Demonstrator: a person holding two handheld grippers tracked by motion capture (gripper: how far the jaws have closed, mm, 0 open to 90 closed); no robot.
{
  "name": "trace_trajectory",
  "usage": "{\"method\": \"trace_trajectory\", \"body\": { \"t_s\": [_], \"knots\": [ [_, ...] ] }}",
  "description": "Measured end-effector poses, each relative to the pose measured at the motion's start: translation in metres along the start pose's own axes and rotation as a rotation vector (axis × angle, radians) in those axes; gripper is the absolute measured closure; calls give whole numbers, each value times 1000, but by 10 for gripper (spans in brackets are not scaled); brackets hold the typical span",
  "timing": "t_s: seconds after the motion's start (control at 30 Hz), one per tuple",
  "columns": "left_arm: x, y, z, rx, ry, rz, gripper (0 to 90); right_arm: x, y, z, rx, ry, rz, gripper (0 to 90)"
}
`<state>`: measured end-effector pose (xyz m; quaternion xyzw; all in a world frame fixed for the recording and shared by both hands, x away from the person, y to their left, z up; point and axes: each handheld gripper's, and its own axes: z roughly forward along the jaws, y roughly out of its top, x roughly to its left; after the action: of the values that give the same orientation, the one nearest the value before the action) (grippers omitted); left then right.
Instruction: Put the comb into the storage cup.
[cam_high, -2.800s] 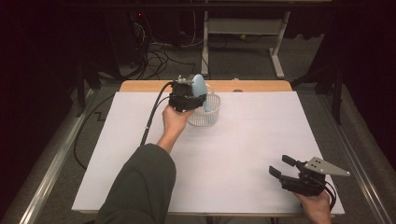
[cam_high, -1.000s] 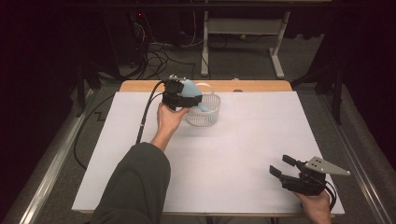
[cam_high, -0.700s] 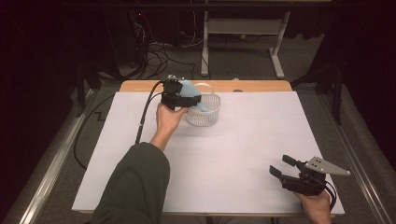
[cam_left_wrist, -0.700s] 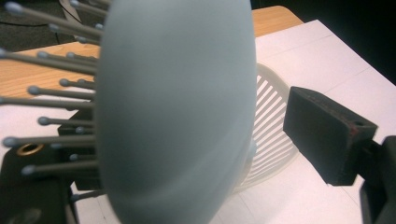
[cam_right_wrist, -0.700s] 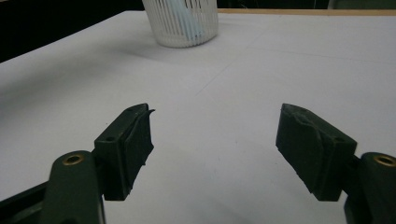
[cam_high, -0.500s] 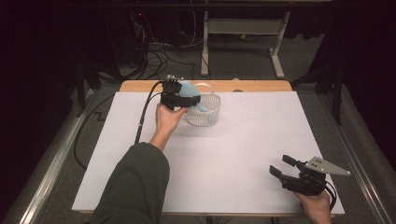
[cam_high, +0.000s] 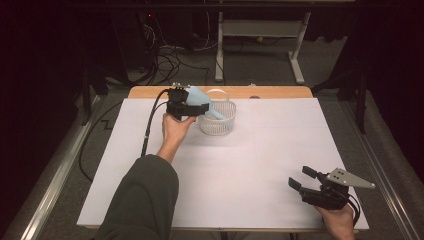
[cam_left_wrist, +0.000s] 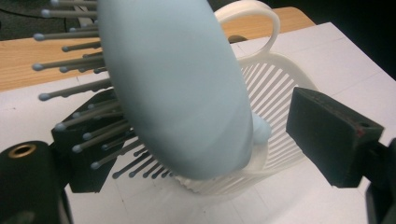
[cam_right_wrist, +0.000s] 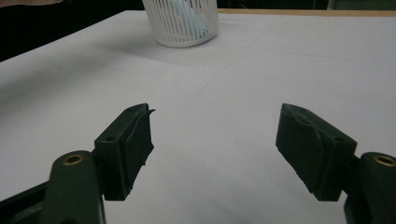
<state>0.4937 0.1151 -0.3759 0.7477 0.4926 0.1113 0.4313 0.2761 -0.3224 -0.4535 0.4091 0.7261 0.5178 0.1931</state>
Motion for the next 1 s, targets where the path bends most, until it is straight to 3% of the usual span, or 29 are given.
{"method": "trace_trajectory", "body": {
  "t_s": [0.2,1.0],
  "knots": [
    [4,-2,0,0,-2,-11,107,0,0,0,-1,1,-1,273],
    [2,-7,-6,-20,1,27,69,1,0,0,-1,-1,-4,273]
  ]
}}
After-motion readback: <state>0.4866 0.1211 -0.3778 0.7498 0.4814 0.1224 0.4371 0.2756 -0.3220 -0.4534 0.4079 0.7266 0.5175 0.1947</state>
